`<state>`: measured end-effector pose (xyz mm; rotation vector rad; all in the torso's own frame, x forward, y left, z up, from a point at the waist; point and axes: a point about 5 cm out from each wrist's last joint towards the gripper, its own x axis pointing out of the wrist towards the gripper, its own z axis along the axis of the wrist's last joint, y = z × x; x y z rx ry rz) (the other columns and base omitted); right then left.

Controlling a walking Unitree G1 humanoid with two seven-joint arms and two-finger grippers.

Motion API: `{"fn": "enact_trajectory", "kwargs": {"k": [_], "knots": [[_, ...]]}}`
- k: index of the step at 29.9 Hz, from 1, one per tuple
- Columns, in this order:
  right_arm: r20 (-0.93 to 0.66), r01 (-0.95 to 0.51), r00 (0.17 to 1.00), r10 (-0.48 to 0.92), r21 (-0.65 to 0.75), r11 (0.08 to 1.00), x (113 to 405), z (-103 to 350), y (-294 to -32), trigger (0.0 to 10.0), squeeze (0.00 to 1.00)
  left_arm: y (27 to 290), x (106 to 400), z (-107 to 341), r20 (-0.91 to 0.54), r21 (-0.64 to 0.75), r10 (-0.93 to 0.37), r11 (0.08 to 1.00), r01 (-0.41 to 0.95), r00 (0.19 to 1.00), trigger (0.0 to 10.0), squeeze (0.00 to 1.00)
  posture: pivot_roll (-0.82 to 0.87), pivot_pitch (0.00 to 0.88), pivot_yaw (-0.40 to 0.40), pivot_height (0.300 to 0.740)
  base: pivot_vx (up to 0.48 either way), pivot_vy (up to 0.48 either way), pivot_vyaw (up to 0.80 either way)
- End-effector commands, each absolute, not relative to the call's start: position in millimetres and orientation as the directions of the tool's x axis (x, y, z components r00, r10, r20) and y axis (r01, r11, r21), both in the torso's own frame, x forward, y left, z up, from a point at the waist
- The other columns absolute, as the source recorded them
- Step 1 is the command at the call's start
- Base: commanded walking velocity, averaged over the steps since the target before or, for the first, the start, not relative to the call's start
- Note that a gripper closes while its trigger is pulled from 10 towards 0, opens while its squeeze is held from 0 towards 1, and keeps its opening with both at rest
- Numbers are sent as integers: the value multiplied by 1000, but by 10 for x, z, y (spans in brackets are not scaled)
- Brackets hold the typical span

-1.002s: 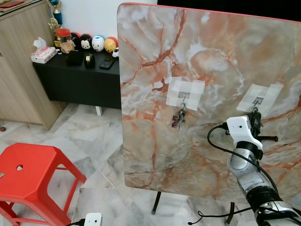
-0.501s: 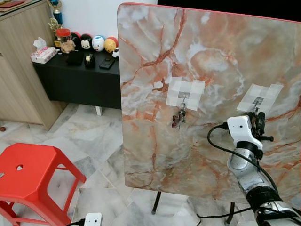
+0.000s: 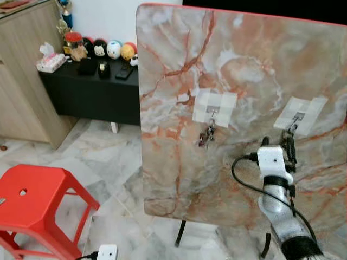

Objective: Hang keys on a hook

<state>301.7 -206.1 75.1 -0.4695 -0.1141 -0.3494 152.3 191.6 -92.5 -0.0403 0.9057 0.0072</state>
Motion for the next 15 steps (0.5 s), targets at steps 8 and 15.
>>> {"fn": "enact_trajectory", "kwargs": {"k": [8, 15], "knots": [[-493, 164, 851, -183, -82, 983, 2613, -225, -1924, 10000, 0, 1865, 1435, -972, -813, -50, -27, 998, -23, 582, 10000, 0, 53, 0, -110, 740, 0, 0, 0], [-695, 106, 705, -141, -93, 990, 2207, -599, -1934, 10000, 0, 1887, 1440, -969, -815, -40, -18, 999, -26, 580, 10000, 0, 58, 0, -107, 740, 0, 0, 0]]}}
